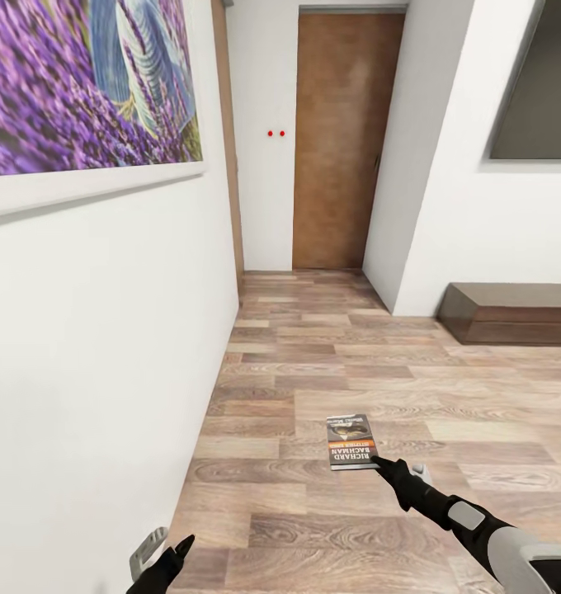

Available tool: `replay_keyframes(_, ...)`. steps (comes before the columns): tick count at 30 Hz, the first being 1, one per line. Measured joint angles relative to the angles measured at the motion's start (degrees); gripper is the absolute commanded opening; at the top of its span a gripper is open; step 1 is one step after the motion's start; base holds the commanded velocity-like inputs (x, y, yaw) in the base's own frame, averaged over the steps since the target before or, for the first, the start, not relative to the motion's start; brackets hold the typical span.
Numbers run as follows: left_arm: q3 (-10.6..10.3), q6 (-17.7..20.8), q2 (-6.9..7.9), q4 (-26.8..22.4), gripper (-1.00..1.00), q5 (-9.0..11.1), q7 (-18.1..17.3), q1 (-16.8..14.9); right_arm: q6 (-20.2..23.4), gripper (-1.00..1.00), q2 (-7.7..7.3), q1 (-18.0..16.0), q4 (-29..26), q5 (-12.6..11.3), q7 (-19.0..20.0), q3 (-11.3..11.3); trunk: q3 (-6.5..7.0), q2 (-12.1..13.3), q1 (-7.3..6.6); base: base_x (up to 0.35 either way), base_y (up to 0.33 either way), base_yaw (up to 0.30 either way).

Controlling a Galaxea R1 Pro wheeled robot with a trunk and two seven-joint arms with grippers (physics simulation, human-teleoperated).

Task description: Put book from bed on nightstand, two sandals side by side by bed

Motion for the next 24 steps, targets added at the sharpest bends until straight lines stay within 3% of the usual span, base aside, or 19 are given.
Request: replay_keyframes(24,0.0,0.0,0.0,0.0,1.0,0.0,-0.03,0.0,0.07,-1.0,0.0,0.0,0.0,0.05,-0.01,0.01,0.0,0.0,0.0,0.158,0.0,-0.008)
